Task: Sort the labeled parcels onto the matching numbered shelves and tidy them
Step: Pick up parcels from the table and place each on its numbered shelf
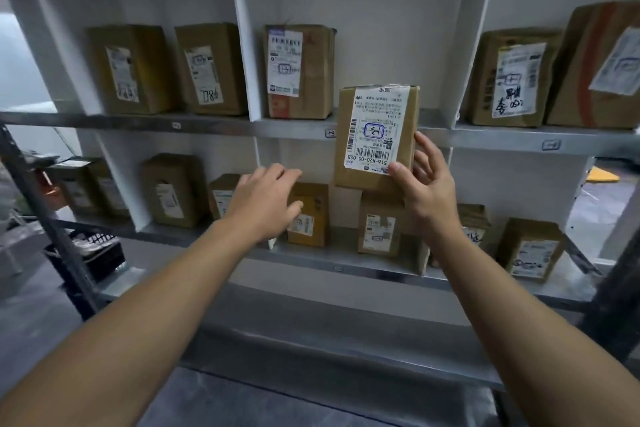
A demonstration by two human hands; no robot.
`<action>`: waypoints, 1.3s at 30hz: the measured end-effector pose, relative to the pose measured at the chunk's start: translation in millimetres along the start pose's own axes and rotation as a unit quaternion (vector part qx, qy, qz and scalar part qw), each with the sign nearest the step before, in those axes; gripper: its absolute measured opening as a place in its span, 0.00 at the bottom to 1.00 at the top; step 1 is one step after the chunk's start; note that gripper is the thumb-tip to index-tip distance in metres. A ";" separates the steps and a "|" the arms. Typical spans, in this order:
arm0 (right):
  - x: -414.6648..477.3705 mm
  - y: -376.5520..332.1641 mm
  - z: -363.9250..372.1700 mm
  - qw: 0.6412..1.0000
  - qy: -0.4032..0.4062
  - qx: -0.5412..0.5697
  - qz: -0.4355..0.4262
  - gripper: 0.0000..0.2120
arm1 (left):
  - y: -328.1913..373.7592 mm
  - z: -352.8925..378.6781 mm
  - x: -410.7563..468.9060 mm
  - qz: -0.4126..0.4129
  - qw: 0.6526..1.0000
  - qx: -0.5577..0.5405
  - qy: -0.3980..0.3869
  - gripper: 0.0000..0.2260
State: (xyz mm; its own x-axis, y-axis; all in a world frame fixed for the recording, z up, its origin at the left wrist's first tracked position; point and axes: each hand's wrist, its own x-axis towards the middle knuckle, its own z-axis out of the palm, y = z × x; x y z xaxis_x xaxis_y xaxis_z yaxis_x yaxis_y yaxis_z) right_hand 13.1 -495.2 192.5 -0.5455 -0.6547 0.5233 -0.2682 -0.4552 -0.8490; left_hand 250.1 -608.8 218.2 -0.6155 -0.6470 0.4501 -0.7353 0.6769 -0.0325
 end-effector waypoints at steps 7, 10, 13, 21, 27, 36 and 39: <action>81.9 -11.0 -8.3 0.998 0.025 -0.021 -0.056 0.32 | -0.6 -1.9 66.7 0.021 0.999 0.002 0.030 0.26; 114.0 -8.1 -13.5 0.997 0.022 -0.037 -0.067 0.30 | 3.2 -1.8 101.0 0.034 0.999 0.001 0.043 0.26; 142.8 -1.9 -16.6 0.996 0.014 -0.059 -0.065 0.30 | 7.7 -0.8 134.3 0.049 0.997 -0.001 0.066 0.26; 198.7 20.7 -17.8 0.986 -0.013 -0.155 -0.065 0.31 | 7.8 20.3 191.6 0.053 0.990 -0.029 0.125 0.24; 216.1 19.8 -19.3 0.974 -0.020 -0.226 -0.026 0.33 | 6.5 33.8 215.4 0.057 0.986 -0.060 0.146 0.24; 216.9 22.9 -13.5 0.965 0.038 -0.260 0.005 0.36 | 9.1 47.7 226.4 0.063 0.980 -0.085 0.170 0.23; 218.7 23.5 -6.2 0.962 0.048 -0.270 0.010 0.37 | 8.9 50.4 225.1 0.067 0.978 -0.098 0.174 0.23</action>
State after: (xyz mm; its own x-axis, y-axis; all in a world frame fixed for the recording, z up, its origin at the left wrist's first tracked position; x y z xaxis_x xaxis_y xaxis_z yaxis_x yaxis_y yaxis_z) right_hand -117.4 -645.3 286.5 -0.6184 -0.5893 0.5199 -0.6160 -0.0472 -0.7863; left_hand 90.7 -766.1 274.3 -0.5437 -0.4127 0.7308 -0.5649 0.8239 0.0450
